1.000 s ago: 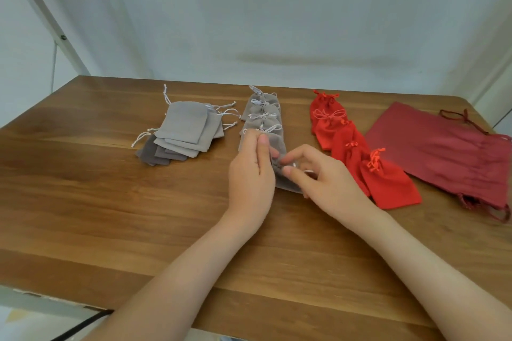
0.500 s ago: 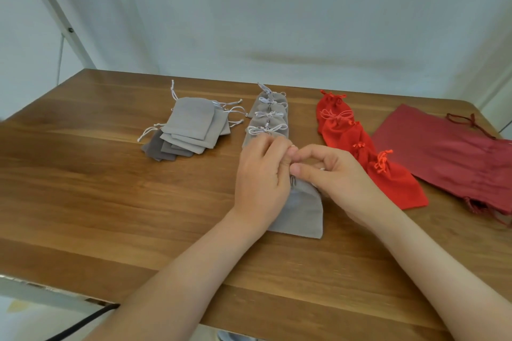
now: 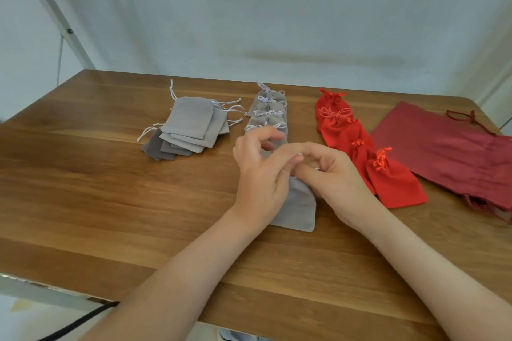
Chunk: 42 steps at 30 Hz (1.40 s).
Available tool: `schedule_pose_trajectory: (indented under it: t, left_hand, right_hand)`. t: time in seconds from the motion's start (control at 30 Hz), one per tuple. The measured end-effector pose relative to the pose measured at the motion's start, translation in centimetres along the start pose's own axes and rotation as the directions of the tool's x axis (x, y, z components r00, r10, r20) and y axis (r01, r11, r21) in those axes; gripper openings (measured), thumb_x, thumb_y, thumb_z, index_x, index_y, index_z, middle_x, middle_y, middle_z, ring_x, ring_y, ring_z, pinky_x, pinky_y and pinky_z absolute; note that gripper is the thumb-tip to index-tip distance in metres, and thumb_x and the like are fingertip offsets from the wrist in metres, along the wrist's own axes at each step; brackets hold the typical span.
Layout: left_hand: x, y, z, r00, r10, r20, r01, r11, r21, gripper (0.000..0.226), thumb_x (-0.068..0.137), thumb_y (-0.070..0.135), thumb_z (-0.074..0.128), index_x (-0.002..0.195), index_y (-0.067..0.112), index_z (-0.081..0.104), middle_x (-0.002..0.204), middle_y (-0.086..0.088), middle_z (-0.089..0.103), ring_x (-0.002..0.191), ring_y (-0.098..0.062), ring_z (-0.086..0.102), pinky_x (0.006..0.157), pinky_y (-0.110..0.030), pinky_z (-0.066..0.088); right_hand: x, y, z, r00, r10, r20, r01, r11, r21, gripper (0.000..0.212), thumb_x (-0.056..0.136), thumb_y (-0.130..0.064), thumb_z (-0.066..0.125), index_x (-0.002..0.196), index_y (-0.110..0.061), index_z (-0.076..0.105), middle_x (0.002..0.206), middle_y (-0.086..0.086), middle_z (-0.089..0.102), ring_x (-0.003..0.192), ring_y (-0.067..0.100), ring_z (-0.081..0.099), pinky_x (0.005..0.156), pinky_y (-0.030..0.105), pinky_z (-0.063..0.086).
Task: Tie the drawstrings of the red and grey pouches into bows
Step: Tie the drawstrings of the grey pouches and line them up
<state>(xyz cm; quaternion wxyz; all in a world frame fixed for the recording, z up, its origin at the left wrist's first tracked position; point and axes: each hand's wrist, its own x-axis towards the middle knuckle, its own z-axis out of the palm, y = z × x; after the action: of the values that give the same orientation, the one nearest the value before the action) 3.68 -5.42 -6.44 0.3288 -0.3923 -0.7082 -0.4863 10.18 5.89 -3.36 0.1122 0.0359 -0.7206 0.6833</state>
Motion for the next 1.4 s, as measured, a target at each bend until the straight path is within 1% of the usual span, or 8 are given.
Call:
schedule_pose_trajectory:
  t: [0.2,0.37,0.53,0.73,0.83,1.0,1.2,1.4]
  left_hand:
    - [0.8,0.2,-0.3,0.986,-0.162,-0.028,0.161,0.986,-0.050,0.023,0.097,0.038,0.044,0.098,0.030,0.066,0.091,0.013,0.042,0.091,-0.011,0.045,0.076,-0.044,0.045]
    - [1.0,0.5,-0.6,0.956,-0.284,0.077,0.293,0.942,-0.164,0.019,0.091,0.034,0.049,0.096,0.031,0.067,0.089,0.019,0.041,0.092,-0.016,0.048,0.083,-0.047,0.045]
    - [1.2,0.3,-0.8,0.921,-0.371,0.118,0.388,0.902,-0.192,0.020,0.093,0.036,0.048,0.092,0.034,0.068,0.092,0.012,0.058,0.097,-0.015,0.055,0.089,-0.048,0.044]
    - [1.0,0.5,-0.8,0.845,-0.495,0.202,0.532,0.820,-0.210,0.011,0.092,0.029,0.057,0.094,0.035,0.067,0.086,0.015,0.068,0.087,-0.002,0.061,0.075,-0.016,0.044]
    - [0.9,0.7,-0.3,0.849,-0.458,0.265,0.508,0.844,-0.169,0.014,0.092,0.030,0.053,0.093,0.032,0.067,0.088,0.016,0.067,0.089,-0.002,0.060,0.077,-0.018,0.045]
    - [0.7,0.8,-0.1,0.885,-0.335,0.323,0.405,0.896,-0.183,0.030,0.095,0.027,0.043,0.093,0.012,0.069,0.092,0.003,0.065,0.092,-0.001,0.054,0.082,-0.009,0.038]
    - [0.8,0.7,-0.2,0.872,-0.352,0.341,0.420,0.895,-0.149,0.035,0.095,0.032,0.040,0.070,0.012,0.053,0.070,0.001,0.049,0.073,-0.006,0.044,0.070,-0.012,0.034]
    - [0.5,-0.1,-0.6,0.813,-0.279,0.511,0.353,0.934,-0.053,0.043,0.094,0.039,0.038,0.083,0.010,0.068,0.078,-0.007,0.060,0.081,-0.014,0.047,0.072,-0.022,0.037]
  right_hand:
    - [0.1,0.2,-0.3,0.995,0.072,0.074,-0.075,0.997,0.029,0.017,0.085,-0.012,0.063,0.095,0.001,0.059,0.049,0.002,0.044,0.036,0.002,0.028,0.038,0.014,0.023]
    - [0.1,0.4,0.2,0.995,0.060,0.075,-0.068,0.990,0.121,0.018,0.089,-0.001,0.058,0.106,0.006,0.059,0.065,-0.002,0.067,0.053,0.003,0.057,0.049,0.009,0.040]
    - [0.0,0.5,-0.3,0.995,0.086,-0.040,-0.083,0.994,0.070,0.015,0.090,-0.006,0.057,0.090,0.009,0.058,0.049,-0.003,0.049,0.037,-0.002,0.034,0.039,0.010,0.026]
    - [0.2,0.1,-0.6,0.968,0.066,-0.242,-0.017,0.980,0.198,0.007,0.087,-0.016,0.064,0.090,-0.011,0.069,0.074,0.017,0.065,0.062,0.027,0.052,0.057,0.026,0.036]
    - [0.2,0.1,-0.5,0.974,0.056,-0.221,0.009,0.960,0.279,0.014,0.093,0.001,0.050,0.103,0.006,0.059,0.053,-0.006,0.063,0.044,0.002,0.054,0.045,0.012,0.040]
    - [0.2,0.4,-0.3,0.989,0.044,-0.143,0.000,0.955,0.297,0.024,0.094,0.005,0.041,0.115,0.008,0.054,0.046,-0.010,0.059,0.043,-0.005,0.055,0.045,0.005,0.039]
    - [0.4,0.8,-0.8,0.993,-0.026,-0.114,0.041,0.991,0.131,0.027,0.092,-0.012,0.052,0.117,-0.007,0.063,0.113,0.009,0.069,0.109,0.023,0.064,0.093,0.032,0.051]
    - [0.3,0.9,-2.0,0.990,-0.130,-0.046,0.116,0.967,-0.225,0.023,0.095,-0.005,0.047,0.107,-0.004,0.067,0.100,0.010,0.070,0.093,0.024,0.066,0.081,0.033,0.052]
